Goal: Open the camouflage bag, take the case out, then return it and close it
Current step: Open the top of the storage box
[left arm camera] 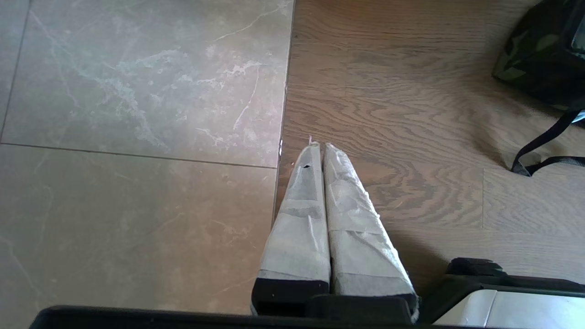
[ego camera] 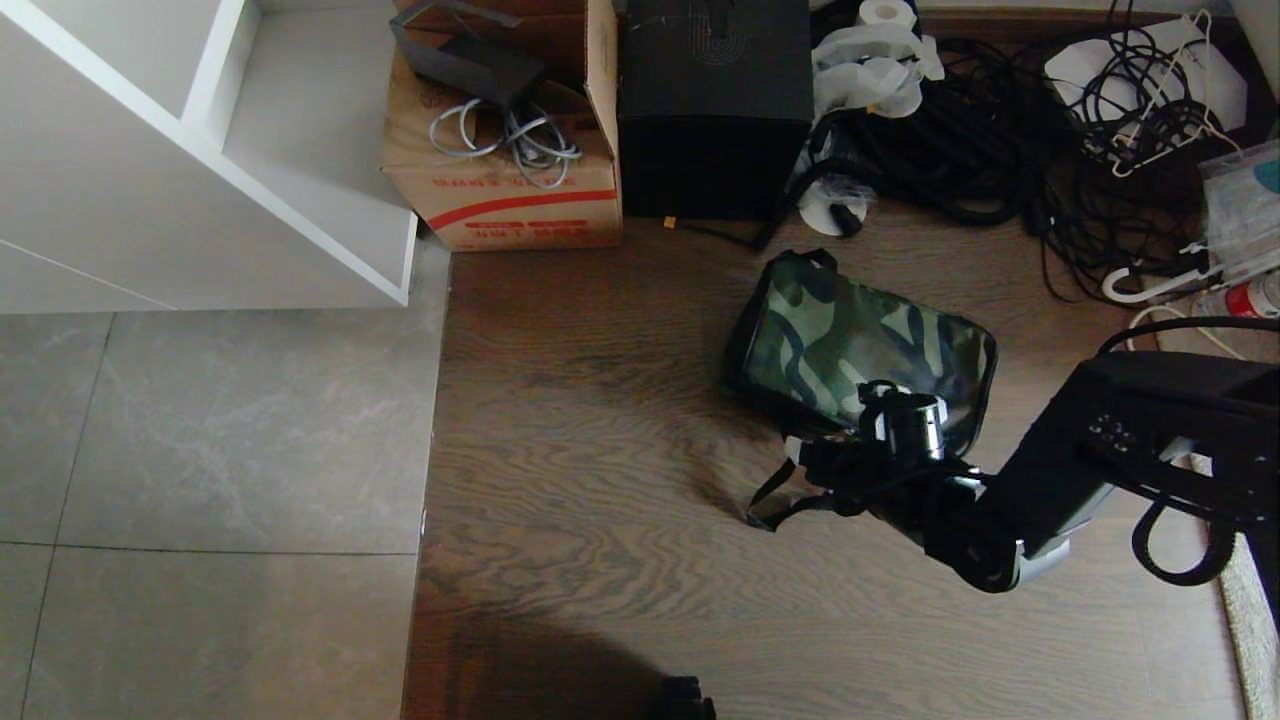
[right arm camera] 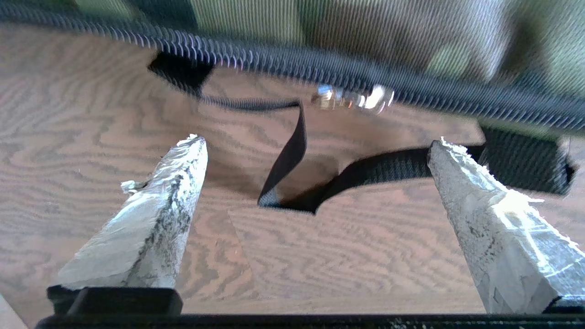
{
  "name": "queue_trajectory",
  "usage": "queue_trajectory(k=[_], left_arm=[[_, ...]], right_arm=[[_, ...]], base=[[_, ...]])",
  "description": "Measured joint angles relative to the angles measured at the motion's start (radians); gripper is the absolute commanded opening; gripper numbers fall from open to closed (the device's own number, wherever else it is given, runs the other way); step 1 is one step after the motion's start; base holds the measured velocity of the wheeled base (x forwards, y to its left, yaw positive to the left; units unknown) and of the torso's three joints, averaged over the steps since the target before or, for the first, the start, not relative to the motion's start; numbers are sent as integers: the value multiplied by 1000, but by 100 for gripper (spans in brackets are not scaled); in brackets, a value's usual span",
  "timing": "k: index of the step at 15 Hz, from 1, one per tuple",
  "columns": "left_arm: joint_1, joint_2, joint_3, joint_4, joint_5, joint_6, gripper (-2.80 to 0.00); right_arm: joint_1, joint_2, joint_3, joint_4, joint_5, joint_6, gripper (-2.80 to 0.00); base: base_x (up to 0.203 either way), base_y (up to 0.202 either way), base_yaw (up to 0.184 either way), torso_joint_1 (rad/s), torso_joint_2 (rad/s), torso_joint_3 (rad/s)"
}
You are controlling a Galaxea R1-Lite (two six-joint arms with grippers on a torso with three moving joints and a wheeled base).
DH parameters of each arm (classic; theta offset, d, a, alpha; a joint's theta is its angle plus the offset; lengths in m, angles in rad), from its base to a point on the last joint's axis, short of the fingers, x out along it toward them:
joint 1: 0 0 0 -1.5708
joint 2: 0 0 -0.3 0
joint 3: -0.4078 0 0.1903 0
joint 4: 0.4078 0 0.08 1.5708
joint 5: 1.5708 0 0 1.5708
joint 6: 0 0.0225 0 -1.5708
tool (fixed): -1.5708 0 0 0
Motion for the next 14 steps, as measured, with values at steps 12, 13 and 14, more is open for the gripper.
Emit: queue_trajectory(k=[12,13,14], left_arm=[[0,0,0,0,0,0,-280],[0,0,0,0,0,0,-280],[0,0,0,0,0,0,-280]], right_arm=[[-45,24,-44,-8,-8,-56,0],[-45,32,-57,-9,-17,-55,0],[-44,40,-65,-10,-29,-54,0]], base=[[0,0,0,0,0,0],[0,0,0,0,0,0],[0,0,0,0,0,0]])
